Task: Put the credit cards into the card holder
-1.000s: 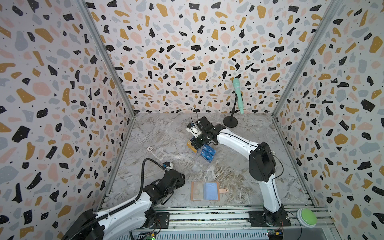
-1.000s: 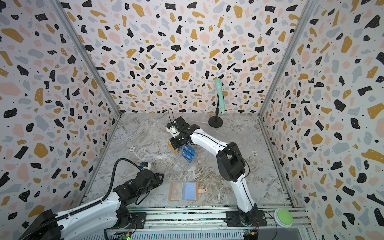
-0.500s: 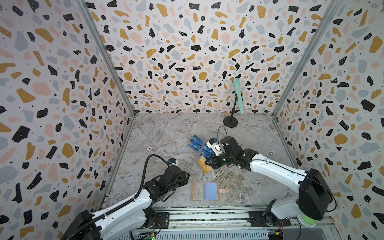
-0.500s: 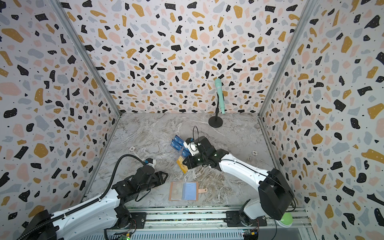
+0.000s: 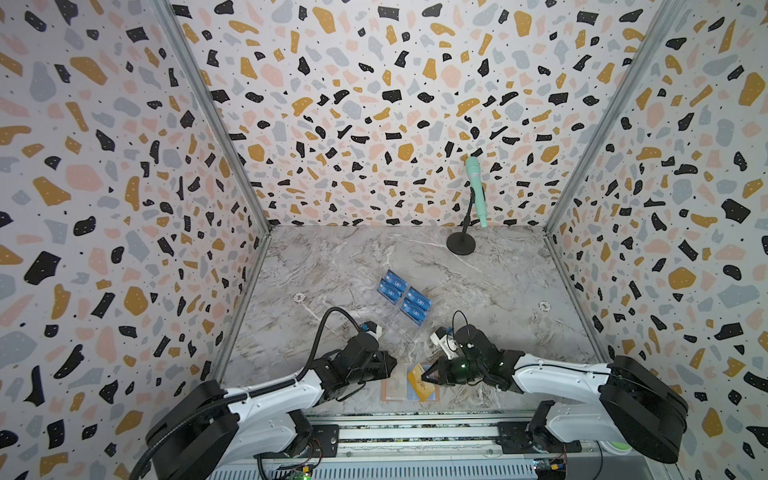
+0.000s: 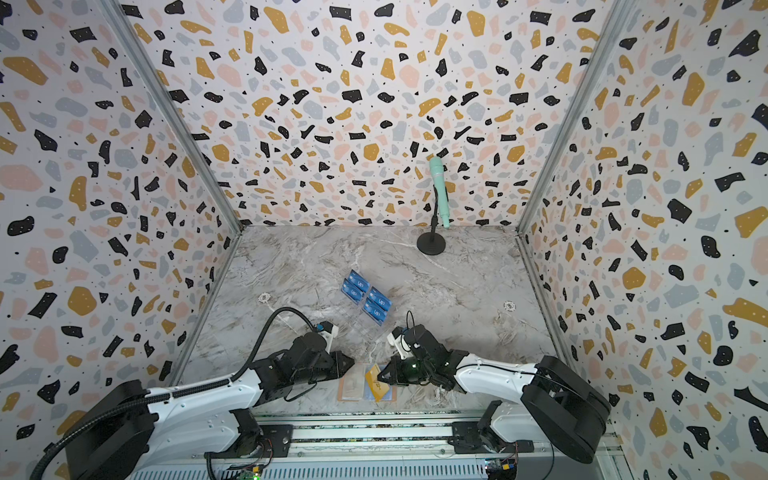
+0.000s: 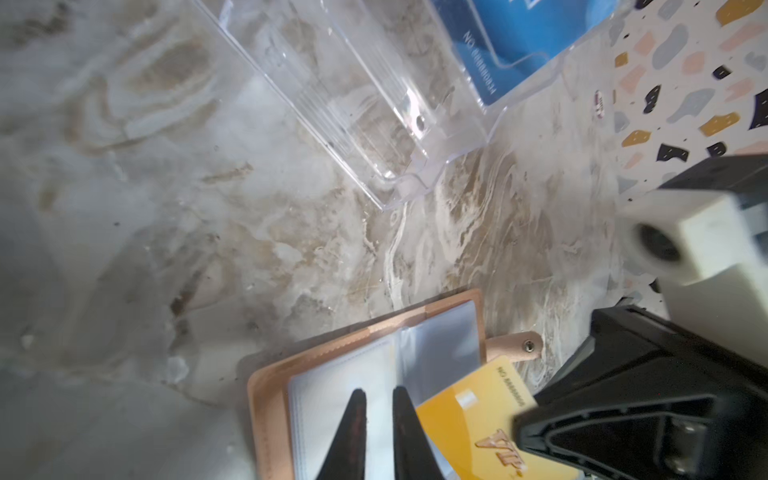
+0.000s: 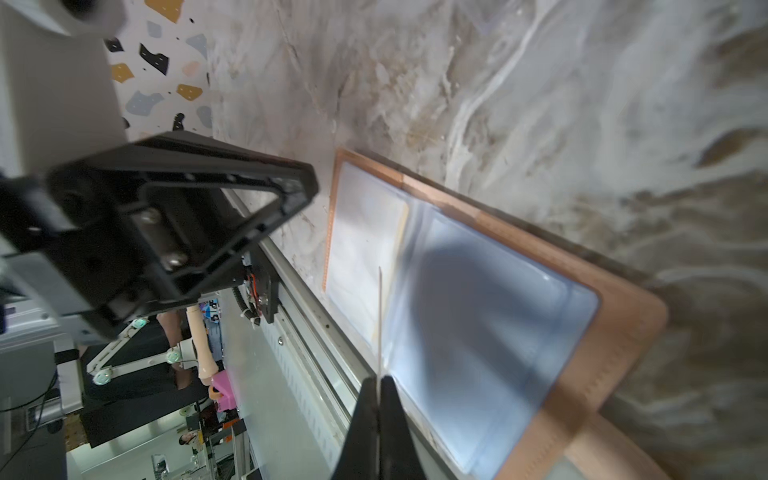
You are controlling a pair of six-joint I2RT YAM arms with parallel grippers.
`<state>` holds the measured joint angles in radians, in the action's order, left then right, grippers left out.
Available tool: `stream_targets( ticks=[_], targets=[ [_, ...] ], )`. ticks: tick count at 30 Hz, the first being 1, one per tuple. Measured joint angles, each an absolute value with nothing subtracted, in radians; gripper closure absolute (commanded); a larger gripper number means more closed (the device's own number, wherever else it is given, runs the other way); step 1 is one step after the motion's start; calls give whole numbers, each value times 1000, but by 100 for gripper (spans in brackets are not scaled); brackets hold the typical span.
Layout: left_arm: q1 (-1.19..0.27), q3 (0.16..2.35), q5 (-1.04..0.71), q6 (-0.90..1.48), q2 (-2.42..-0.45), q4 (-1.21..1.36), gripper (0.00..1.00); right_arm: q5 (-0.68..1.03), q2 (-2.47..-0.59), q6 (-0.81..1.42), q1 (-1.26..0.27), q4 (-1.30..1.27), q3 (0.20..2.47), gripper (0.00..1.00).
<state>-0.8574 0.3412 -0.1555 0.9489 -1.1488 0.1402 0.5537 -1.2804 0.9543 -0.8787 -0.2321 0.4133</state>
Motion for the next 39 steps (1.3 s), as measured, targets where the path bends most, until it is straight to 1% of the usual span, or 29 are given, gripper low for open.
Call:
stream_targets(
  ticks=[6, 18, 39],
  targets=[
    [-860, 341, -177, 943, -1182, 180, 100, 569, -1307, 972, -871, -270, 413, 100],
    [-861, 305, -180, 942, -1198, 199, 100, 580, -1320, 980, -859, -284, 412, 100],
    [-861, 304, -179, 938, -1222, 197, 100, 594, -1351, 983, -859, -304, 391, 100]
  ],
)
